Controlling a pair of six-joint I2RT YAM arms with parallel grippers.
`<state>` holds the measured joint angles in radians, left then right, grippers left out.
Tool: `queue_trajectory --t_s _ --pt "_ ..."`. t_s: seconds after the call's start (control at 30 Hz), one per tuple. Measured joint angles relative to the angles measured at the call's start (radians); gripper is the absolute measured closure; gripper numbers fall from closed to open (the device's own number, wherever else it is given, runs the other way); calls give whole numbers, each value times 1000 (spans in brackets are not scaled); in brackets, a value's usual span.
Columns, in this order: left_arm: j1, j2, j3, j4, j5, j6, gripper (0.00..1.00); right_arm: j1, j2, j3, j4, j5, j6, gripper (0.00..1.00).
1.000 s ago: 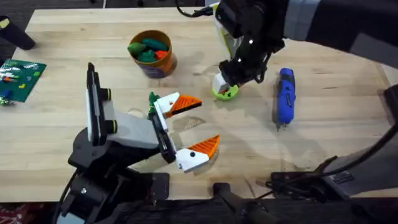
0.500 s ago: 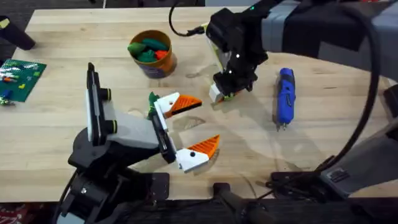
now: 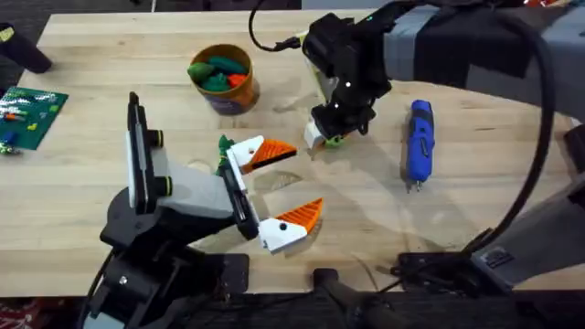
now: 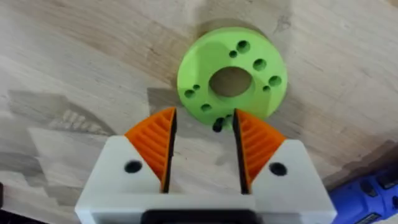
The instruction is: Pick up the gripper from the table and insert it into the empty holder that is missing its gripper. Then pick up a screw, insert it into the mounting hole, and use the screwdriver to tighten it. Finally, clean up the table by picking up the vegetable and placing it into the bucket.
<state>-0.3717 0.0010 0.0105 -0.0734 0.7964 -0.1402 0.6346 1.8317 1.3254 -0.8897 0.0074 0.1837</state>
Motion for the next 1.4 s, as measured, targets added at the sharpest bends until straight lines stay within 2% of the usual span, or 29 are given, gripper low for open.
queue_trajectory --t_s 0.53,0.57,0.6,0.63,0.7,0.77,1.4 --pt "0 0 0 0 0 0 15 0 0 0 -12 1 0 494" --pt "0 0 0 0 0 0 15 0 0 0 -12 3 -2 521" --pt "0 0 0 0 0 0 15 0 0 0 -12 6 -1 602" --pt "0 0 0 0 0 0 15 0 0 0 -12 6 2 726" --pt "0 0 0 0 0 0 15 -1 0 -1 -13 6 2 906" --pt "0 0 0 0 0 0 15 -1 0 -1 -14 6 2 986" --pt "0 0 0 0 0 0 15 -1 0 -1 -23 6 4 995"
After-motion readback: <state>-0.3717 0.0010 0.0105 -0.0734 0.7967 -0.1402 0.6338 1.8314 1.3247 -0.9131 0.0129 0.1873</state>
